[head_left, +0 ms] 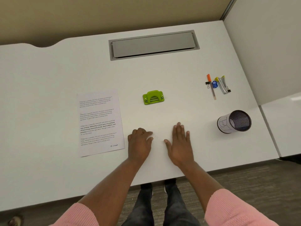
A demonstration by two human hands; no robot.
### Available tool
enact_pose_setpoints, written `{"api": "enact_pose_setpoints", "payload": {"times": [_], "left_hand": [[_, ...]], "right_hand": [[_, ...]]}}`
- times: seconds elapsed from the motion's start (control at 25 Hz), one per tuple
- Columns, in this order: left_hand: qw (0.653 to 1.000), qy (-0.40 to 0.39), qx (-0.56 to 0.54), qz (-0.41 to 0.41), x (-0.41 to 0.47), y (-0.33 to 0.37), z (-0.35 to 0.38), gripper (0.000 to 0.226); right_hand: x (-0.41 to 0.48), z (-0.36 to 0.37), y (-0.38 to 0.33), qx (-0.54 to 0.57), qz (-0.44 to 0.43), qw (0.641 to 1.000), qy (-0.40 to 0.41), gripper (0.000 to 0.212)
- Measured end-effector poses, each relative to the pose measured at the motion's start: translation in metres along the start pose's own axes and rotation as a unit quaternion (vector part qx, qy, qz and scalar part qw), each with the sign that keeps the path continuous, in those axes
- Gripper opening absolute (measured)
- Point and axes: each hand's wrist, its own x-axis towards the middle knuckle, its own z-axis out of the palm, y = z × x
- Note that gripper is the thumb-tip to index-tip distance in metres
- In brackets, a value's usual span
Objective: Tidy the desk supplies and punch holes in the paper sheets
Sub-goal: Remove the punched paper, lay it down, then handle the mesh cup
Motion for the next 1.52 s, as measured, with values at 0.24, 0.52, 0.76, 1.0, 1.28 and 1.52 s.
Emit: {"api": "enact_pose_setpoints", "payload": {"times": [0.24,0.52,0.76,1.0,1.28,1.52], "left_hand": [[0.999,0.013,-0.028,0.009,0.0,-0.002,-0.004,0.026],[0.998,0.031,-0.042,-0.021,0.002,-0.003,-0.005,0.023],[0.999,0.026,-0.034,-0.032,0.004,-0.001,-0.007,0.022],[0.999,0.03,-0.036,-0.027,0.002,0.001,-0.01,0.024],[0.998,0.032,-0.034,-0.029,0.002,0.003,-0.01,0.023],[0.999,0.032,-0.029,-0.016,0.001,0.005,-0.013,0.024]], "right_hand": [[-0.006,0.014,-0.043,0.024,-0.131,0.991,-0.012,0.057],[0.01,-0.009,-0.049,0.053,-0.189,0.979,0.055,0.05],[0.014,-0.024,-0.051,-0.015,-0.193,0.981,-0.024,0.025],[0.023,-0.035,-0.063,-0.091,-0.161,0.976,-0.116,0.025],[0.024,-0.028,-0.067,-0.049,-0.132,0.986,-0.089,0.024],[0.036,-0.039,-0.05,0.218,0.063,0.972,-0.057,0.023]]}}
